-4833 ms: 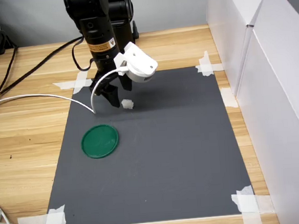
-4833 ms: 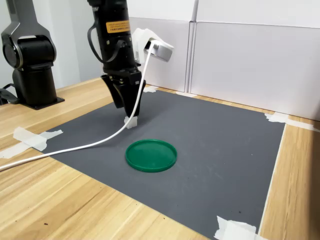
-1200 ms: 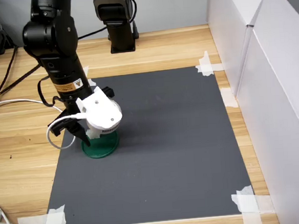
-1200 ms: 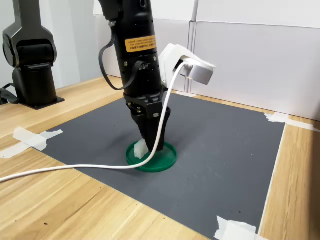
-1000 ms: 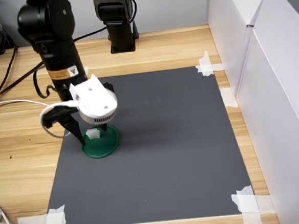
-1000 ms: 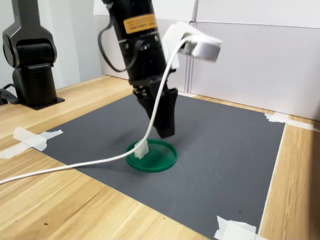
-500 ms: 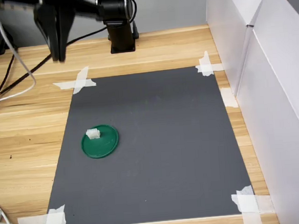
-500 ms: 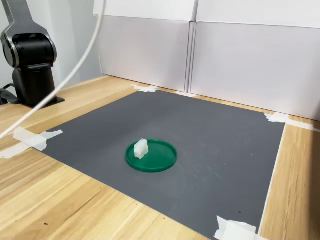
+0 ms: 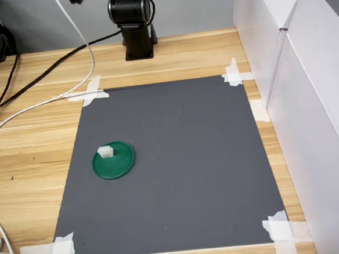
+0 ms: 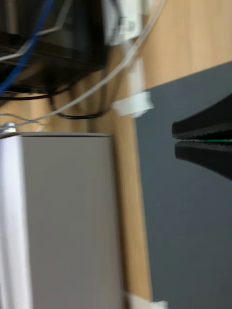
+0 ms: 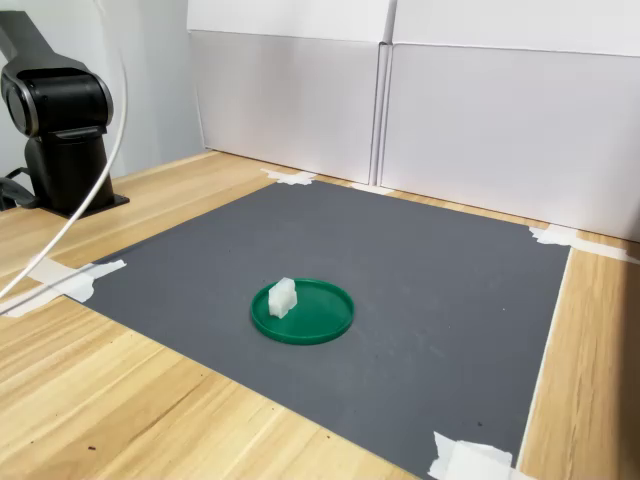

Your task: Grasp a white terminal and put it in the green lid.

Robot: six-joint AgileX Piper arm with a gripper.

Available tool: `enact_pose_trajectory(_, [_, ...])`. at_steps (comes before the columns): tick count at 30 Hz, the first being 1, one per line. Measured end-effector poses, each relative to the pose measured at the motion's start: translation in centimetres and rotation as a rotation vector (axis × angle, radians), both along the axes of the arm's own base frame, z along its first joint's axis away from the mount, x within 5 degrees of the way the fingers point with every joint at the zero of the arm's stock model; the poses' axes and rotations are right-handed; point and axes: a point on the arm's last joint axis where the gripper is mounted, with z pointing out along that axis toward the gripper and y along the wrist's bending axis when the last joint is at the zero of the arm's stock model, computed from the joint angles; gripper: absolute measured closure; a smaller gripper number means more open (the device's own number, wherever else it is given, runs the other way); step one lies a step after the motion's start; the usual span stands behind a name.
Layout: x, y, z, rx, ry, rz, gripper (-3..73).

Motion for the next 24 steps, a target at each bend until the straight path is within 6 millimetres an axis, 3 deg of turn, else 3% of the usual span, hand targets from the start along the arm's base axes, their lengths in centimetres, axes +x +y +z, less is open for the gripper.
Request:
enact_pose_trajectory(9, [-2.5,0.3,-6.6,0.004,0.079,0.0,71.0])
enact_pose_trajectory(24, [-5.2,0.7,-10.9,-0.005,0.002,0.0,71.0])
